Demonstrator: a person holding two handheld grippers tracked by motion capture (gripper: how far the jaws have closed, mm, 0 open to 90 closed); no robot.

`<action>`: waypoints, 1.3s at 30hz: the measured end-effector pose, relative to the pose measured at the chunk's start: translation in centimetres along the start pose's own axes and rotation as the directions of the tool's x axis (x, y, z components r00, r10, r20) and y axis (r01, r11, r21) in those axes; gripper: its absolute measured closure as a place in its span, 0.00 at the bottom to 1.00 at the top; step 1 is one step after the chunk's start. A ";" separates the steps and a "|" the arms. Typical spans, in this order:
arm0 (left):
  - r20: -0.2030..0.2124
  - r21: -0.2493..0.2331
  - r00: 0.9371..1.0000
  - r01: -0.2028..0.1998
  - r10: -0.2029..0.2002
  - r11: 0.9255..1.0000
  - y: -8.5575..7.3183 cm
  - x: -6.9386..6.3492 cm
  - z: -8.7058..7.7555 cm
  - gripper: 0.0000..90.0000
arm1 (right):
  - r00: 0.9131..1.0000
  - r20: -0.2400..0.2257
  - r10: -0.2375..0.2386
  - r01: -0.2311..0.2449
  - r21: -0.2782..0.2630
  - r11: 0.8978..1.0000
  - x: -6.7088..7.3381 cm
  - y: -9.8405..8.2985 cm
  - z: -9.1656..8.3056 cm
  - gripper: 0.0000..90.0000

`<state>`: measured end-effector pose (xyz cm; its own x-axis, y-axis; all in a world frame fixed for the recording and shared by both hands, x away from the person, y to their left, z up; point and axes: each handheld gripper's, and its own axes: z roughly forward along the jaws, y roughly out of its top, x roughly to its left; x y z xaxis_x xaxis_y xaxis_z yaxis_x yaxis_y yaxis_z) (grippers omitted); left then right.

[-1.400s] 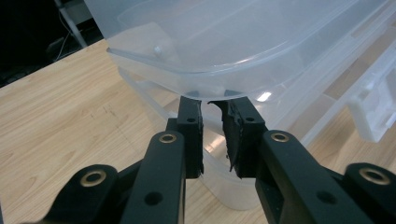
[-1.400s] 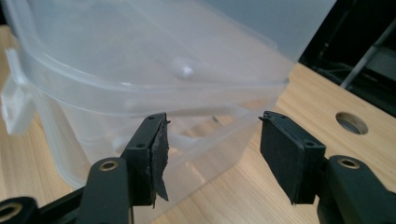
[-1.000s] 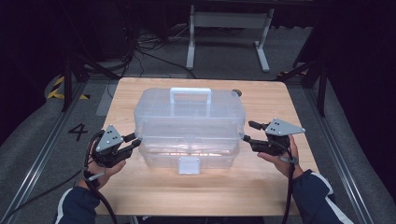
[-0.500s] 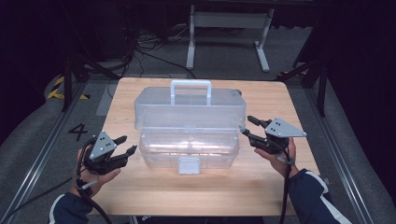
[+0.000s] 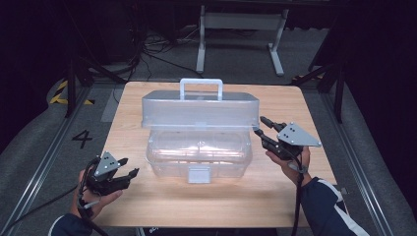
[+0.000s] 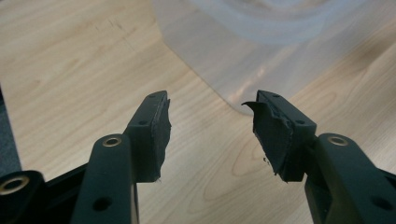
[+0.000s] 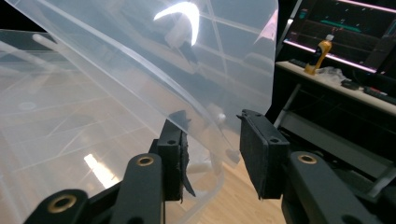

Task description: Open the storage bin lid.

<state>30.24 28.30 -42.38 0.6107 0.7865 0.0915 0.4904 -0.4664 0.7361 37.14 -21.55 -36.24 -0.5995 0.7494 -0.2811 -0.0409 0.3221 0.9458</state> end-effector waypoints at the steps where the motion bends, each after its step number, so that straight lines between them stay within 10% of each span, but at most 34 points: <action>1: 0.003 0.011 1.000 0.003 -0.003 1.000 -0.2 0.0 0.2 0.50 | 1.000 0.002 0.000 0.000 -0.006 1.000 0.0 0.1 0.1 0.71; 19: 0.018 0.132 1.000 0.022 -0.025 0.991 -4.1 0.7 2.3 0.38 | 0.998 0.052 0.024 -0.022 -0.032 0.999 -0.2 1.5 1.2 0.78; 39: 0.060 0.066 0.995 0.072 -0.076 0.995 -4.6 0.5 3.5 0.26 | 0.986 0.160 0.046 -0.043 -0.022 0.999 -0.6 3.2 2.8 0.84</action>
<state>30.41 29.42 -48.08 0.6075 0.7943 -0.0051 0.5730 -0.4338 0.6953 39.59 -19.32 -33.48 -0.4655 0.8461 -0.2596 -0.0327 0.2767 0.9604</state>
